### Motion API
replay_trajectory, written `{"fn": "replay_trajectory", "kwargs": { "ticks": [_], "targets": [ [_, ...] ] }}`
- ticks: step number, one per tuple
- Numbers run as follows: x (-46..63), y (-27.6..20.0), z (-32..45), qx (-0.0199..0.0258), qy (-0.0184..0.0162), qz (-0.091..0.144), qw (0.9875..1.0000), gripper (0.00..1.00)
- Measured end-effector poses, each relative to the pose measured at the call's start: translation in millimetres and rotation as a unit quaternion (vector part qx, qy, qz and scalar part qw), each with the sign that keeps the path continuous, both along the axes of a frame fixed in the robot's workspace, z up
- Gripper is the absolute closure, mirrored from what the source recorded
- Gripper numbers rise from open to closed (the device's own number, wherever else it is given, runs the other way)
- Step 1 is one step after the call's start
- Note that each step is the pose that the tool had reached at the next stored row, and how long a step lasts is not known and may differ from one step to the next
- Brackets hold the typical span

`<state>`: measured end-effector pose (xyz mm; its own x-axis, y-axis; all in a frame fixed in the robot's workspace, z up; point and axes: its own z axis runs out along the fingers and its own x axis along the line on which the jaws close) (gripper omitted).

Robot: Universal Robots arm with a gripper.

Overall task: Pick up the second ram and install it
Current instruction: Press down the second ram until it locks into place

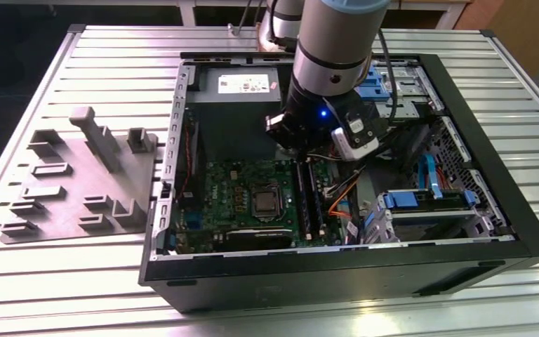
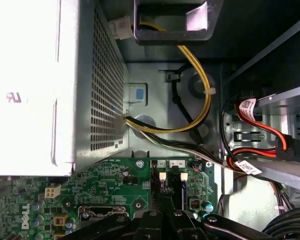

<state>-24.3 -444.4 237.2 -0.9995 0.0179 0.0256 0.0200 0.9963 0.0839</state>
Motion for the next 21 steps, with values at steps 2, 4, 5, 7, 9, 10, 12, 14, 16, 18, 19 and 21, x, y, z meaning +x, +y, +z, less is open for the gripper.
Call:
{"fn": "replay_trajectory", "kwargs": {
  "ticks": [2,4,5,7,9,10,12,14,16,18,19,21],
  "targets": [
    [0.1,-1.0,0.0,-0.0001,0.0000,0.000,1.0000,0.90],
    [0.1,-3.0,-0.1,-0.0007,0.0000,0.000,1.0000,0.90],
    [0.0,-4.7,-0.1,-0.0010,0.0000,0.000,1.0000,0.90],
    [0.1,-8.5,0.0,-0.0019,0.0000,0.000,1.0000,0.90],
    [0.0,-12.9,-0.1,-0.0025,0.0000,0.000,1.0000,0.90],
    [0.0,-15.2,-0.1,-0.0027,0.0000,0.000,1.0000,0.90],
    [0.1,-20.0,0.0,-0.0030,0.0000,0.000,1.0000,0.90],
    [0.1,-25.0,-0.1,-0.0032,0.0000,0.000,1.0000,0.90],
    [0.0,-31.0,-0.1,-0.0032,0.0000,0.000,1.0000,0.90],
    [0.0,-37.5,-0.1,-0.0033,0.0000,0.000,1.0000,0.90],
    [0.0,-40.7,-0.1,-0.0032,0.0000,0.000,1.0000,0.90],
    [0.0,-46.7,-0.2,-0.0032,0.0000,0.000,1.0000,0.90]
  ]
}}
